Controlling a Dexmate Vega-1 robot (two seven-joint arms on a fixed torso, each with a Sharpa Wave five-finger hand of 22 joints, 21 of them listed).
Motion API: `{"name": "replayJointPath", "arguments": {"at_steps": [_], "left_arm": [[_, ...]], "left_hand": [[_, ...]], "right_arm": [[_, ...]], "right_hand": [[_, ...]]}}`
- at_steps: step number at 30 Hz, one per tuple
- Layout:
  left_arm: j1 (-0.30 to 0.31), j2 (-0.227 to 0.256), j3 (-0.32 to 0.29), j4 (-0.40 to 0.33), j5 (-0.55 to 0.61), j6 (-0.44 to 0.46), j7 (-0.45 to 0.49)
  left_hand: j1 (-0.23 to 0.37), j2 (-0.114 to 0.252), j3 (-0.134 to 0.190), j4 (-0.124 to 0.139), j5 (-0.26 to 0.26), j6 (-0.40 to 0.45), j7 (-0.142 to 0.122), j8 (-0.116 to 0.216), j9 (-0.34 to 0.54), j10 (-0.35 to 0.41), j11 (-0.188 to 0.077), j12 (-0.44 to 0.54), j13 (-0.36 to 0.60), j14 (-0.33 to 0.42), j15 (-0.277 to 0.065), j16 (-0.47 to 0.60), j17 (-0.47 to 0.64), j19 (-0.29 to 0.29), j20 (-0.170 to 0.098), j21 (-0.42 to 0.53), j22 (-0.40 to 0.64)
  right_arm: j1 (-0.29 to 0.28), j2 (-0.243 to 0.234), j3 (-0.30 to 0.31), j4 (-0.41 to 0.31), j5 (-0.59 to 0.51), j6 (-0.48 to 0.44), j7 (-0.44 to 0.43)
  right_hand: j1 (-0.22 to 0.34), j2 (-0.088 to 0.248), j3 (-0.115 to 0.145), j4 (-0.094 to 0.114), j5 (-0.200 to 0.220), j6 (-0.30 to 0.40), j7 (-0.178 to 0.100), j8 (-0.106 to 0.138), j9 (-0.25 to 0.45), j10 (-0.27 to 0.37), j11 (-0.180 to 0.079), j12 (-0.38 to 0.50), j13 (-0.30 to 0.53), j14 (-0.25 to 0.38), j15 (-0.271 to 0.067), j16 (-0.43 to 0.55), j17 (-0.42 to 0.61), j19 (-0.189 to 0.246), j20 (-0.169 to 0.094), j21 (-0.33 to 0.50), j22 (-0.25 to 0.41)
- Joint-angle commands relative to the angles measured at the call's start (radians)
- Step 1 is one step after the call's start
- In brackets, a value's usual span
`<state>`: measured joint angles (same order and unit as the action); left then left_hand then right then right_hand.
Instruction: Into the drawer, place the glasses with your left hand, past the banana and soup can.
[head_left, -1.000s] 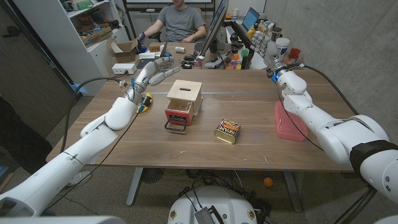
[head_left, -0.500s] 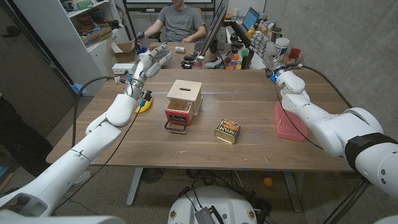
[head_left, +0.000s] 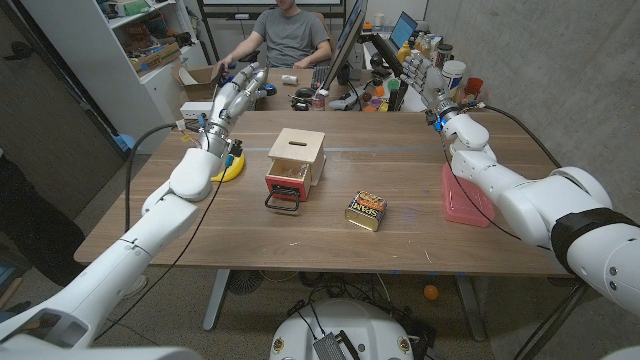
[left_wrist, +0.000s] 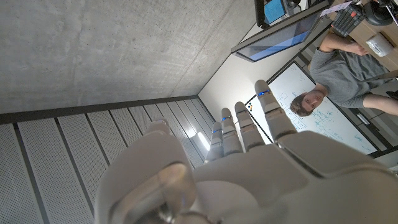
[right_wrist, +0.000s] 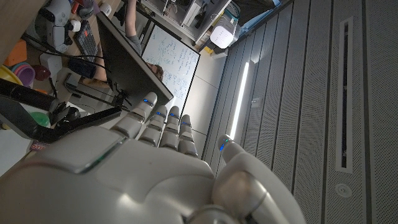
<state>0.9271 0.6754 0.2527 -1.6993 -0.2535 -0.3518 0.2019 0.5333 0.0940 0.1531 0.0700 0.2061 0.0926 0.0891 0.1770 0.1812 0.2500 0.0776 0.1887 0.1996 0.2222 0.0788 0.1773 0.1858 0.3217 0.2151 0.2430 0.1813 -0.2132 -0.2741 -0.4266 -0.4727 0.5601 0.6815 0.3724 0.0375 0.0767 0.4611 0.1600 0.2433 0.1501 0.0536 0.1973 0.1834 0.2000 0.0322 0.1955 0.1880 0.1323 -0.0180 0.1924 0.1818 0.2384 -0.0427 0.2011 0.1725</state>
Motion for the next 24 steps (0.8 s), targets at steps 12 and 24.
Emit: {"name": "replayJointPath", "arguments": {"at_steps": [12,24], "left_arm": [[-0.065,-0.061,0.025,0.052,-0.168,-0.004,-0.089],[-0.081,-0.045,0.026,0.060,-0.183,0.012,-0.105]], "left_hand": [[-0.078,-0.030,-0.048,0.025,0.004,-0.069,-0.017,-0.002,-0.003,-0.098,0.009,-0.006,-0.006,-0.103,0.024,-0.003,-0.003,-0.091,-0.005,-0.046,0.004],[-0.109,-0.029,-0.063,0.040,0.009,-0.053,-0.025,0.006,-0.004,-0.093,0.006,0.003,-0.008,-0.100,0.016,0.004,-0.003,-0.104,-0.014,-0.047,0.005]], "right_arm": [[0.006,-0.001,0.015,0.044,0.010,0.002,0.011],[-0.209,-0.142,0.005,-0.333,-0.034,-0.130,-0.176]], "right_hand": [[-0.002,0.058,0.005,-0.003,-0.005,0.008,0.002,-0.003,0.003,0.004,-0.001,-0.001,0.004,0.003,0.005,-0.004,0.001,-0.002,-0.024,-0.004,0.002],[-0.003,0.054,0.003,-0.004,-0.006,0.007,0.005,-0.004,0.003,0.005,0.001,-0.001,0.004,0.002,0.009,-0.004,0.001,-0.002,-0.022,-0.004,0.002]]}}
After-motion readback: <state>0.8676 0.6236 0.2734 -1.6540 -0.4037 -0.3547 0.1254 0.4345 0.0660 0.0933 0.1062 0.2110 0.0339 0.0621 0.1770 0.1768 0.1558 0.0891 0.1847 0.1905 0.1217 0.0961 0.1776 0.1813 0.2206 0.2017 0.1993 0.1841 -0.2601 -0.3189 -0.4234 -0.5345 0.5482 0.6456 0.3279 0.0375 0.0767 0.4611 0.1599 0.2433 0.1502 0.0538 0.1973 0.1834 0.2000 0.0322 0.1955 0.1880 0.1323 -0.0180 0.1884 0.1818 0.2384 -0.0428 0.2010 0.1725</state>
